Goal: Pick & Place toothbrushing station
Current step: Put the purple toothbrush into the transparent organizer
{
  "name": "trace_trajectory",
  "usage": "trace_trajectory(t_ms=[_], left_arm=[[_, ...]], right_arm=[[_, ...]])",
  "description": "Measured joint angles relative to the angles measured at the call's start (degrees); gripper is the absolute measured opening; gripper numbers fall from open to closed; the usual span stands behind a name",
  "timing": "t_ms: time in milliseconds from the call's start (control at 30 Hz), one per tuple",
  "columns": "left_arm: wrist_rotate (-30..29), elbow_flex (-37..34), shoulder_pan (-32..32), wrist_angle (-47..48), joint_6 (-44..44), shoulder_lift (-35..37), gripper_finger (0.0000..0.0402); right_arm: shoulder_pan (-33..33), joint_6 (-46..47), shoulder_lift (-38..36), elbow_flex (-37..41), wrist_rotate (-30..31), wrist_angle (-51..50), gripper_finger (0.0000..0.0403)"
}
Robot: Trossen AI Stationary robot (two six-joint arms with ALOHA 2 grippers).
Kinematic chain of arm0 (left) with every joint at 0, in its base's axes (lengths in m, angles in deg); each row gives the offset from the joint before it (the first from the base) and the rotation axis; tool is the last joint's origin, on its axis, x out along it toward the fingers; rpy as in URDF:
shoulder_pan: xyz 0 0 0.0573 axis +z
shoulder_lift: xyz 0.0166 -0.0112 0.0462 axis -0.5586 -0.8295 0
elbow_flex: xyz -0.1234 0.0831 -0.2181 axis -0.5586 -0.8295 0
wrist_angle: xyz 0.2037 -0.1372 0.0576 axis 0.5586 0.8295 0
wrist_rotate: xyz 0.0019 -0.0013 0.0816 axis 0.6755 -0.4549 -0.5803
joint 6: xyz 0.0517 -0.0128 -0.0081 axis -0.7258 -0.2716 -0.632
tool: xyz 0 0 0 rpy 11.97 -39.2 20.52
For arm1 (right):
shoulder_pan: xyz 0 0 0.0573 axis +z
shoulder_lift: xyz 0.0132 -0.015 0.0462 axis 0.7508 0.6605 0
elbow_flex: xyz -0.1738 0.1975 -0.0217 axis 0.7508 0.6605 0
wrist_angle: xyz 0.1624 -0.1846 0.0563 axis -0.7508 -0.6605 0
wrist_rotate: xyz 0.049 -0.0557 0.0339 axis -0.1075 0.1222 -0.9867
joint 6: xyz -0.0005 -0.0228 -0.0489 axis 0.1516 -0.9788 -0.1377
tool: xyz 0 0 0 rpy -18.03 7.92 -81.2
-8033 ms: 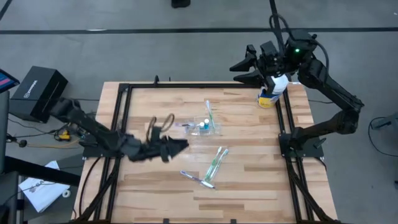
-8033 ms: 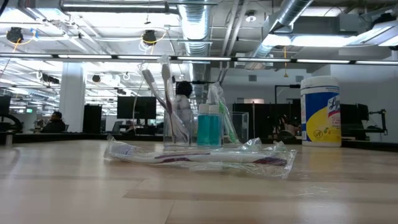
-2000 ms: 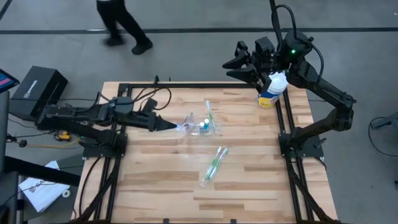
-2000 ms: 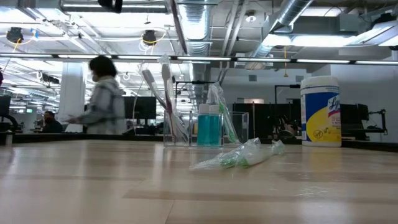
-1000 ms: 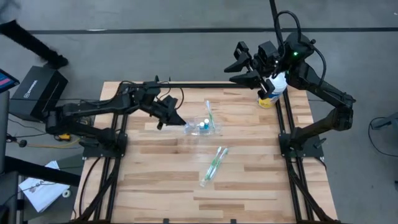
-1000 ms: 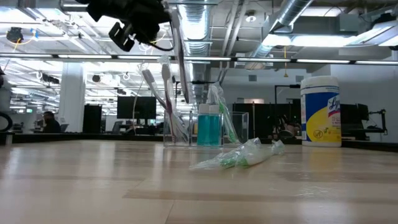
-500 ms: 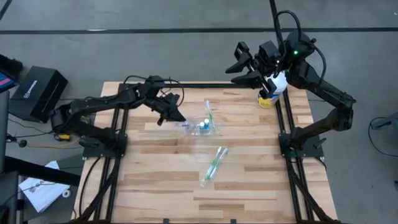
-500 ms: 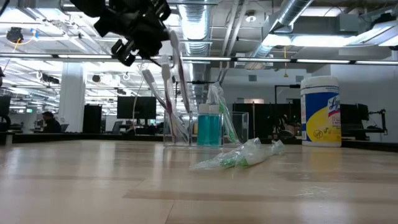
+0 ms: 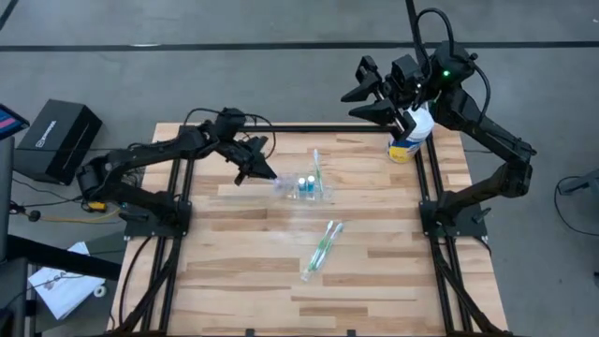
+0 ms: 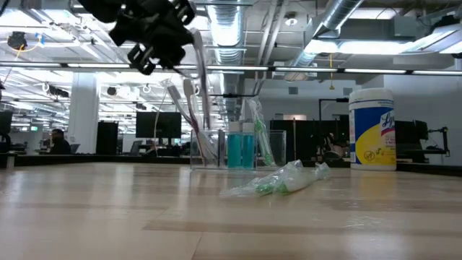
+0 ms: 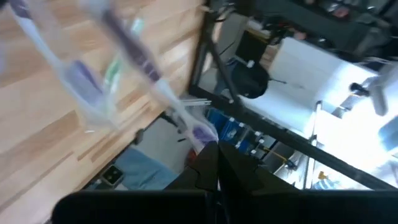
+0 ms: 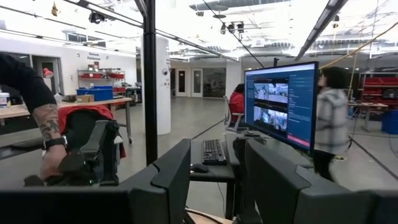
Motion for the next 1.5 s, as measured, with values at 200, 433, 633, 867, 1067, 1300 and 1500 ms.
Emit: trace_trajectory(t_ms=[200, 433, 633, 867, 1067, 1300, 1500], left_arm=[[-2.1, 0.0, 1.3, 1.3, 2.1, 4.9, 0.0000], [-2.4, 0.0, 1.5, 2.1, 2.1, 5.1, 0.0000], [-1.3, 0.1, 1.5, 2.2, 1.5, 3.9, 0.0000], [1.3, 0.0, 1.5, 2.3, -1.2, -1.3, 0.0000], [4.3, 0.0, 1.6, 1.8, -3.2, -5.6, 0.0000], [5.0, 0.0, 4.6, 1.2, -4.4, -7.8, 0.0000], [5.0, 0.0, 6.4, 1.1, -5.8, -9.8, 0.0000]], right_arm=[[-0.2, 0.0, 0.0, 0.0, 0.0, 1.3, 0.0140], [-0.1, 2.1, 0.0, 0.0, 0.0, 3.9, 0.0141], [-0.1, 2.1, 0.0, 0.0, 0.0, 3.9, 0.0144], [-0.1, 2.1, 0.0, 0.0, 0.0, 3.9, 0.0140], [-0.1, 2.1, 0.0, 0.0, 0.0, 3.8, 0.0140], [-0.1, 2.1, 0.0, 0.0, 0.0, 3.9, 0.0144], [-0.1, 2.0, 0.0, 0.0, 0.0, 3.8, 0.0140]])
